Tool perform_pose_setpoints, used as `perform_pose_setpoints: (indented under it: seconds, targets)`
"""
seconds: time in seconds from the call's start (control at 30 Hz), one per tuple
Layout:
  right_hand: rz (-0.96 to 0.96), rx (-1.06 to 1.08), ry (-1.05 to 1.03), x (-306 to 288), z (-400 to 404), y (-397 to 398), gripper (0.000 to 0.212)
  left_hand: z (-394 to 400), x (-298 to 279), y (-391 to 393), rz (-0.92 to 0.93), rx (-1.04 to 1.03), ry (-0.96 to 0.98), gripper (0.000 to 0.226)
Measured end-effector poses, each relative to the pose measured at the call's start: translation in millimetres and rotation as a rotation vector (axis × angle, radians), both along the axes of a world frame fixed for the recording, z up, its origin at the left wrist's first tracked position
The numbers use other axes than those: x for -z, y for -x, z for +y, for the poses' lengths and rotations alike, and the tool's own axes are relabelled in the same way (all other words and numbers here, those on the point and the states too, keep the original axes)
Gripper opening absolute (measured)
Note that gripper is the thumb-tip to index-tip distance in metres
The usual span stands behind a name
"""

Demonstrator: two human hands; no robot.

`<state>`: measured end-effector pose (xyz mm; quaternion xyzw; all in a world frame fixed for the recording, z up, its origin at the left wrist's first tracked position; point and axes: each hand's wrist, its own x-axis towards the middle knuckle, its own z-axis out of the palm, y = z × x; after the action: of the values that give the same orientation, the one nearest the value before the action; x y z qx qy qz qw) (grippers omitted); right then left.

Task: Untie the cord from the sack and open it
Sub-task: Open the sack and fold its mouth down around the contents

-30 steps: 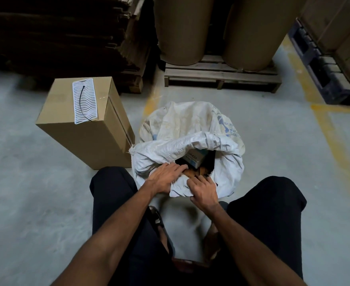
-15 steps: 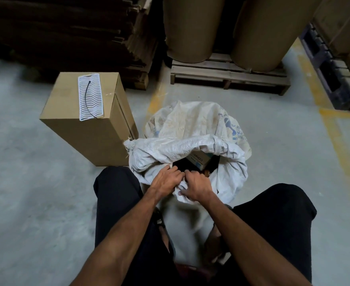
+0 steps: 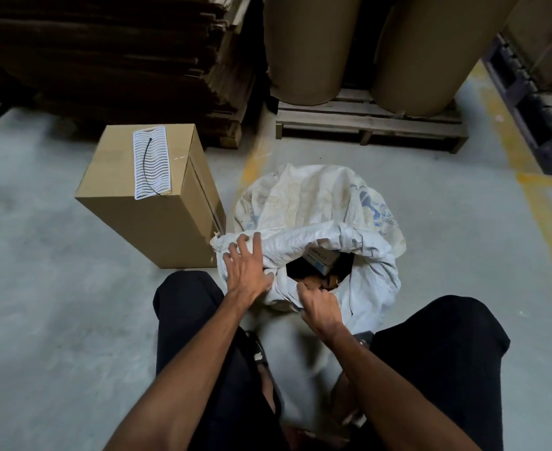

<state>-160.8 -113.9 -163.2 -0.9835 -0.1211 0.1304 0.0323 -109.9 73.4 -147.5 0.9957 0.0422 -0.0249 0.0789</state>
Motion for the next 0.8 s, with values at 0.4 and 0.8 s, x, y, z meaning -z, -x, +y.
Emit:
perform_pose_setpoints:
  seconds: [0.4,0.8]
  targets:
    - [0.056,0.048,-0.093,-3,-6,2,0.042,2,-34,-38,0.131,-0.075,0.238,0.048]
    - [0.148,0.111,-0.244,-18,-20,0,0.047,-76,-110,-98,-0.065,0.028,0.362,0.046]
